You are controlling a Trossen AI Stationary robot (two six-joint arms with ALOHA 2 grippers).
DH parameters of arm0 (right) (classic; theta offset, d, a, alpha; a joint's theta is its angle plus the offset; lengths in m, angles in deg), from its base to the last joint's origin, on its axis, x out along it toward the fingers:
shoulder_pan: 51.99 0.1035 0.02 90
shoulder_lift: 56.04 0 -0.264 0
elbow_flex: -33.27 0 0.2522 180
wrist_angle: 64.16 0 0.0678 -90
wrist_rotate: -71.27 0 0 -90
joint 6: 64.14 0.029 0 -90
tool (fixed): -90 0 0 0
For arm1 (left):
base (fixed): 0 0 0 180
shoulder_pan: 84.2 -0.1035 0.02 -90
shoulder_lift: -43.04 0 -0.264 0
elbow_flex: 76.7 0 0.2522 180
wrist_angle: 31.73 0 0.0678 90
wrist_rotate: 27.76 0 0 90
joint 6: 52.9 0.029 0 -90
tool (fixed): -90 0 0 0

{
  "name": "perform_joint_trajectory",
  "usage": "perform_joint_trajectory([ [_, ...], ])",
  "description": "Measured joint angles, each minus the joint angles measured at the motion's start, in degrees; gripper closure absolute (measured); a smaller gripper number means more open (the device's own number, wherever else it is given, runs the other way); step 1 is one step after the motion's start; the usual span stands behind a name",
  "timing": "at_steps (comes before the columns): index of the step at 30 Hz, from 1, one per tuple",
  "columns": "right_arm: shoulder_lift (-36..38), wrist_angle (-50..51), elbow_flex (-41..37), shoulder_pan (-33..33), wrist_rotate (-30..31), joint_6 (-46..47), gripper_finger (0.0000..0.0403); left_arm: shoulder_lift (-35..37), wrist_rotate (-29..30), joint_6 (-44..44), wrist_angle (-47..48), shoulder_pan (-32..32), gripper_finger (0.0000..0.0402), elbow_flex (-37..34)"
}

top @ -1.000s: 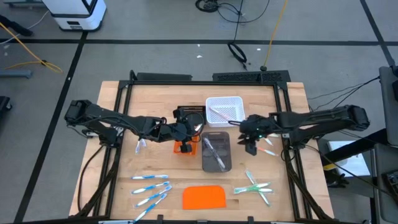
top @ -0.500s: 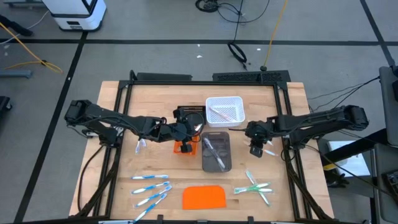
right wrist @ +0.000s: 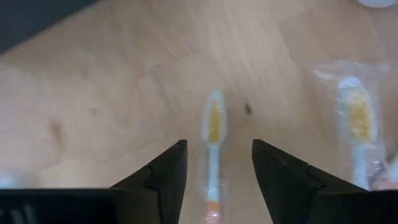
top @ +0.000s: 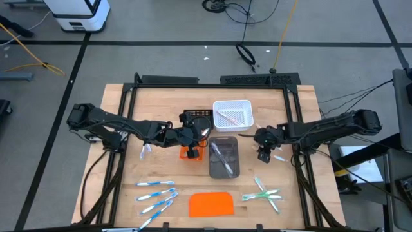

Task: Pick & Place Toothbrushes
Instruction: Put the orange toothbrush into the white bin

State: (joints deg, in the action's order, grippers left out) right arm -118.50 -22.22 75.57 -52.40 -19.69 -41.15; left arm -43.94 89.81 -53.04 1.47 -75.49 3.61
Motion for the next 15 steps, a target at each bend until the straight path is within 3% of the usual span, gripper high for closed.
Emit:
perform_joint_trajectory([
  [4, -0.02, -0.21, -0.41, 0.0, 2.69, -0.74, 0.0227, 0.0, 0.0, -0.02, 0.0, 0.0, 0.0266, 0.0],
  [15, -0.47, -3.19, -0.41, 0.0, 2.48, -2.61, 0.0258, 0.0, 0.0, -0.13, 0.0, -0.01, 0.0266, 0.0],
])
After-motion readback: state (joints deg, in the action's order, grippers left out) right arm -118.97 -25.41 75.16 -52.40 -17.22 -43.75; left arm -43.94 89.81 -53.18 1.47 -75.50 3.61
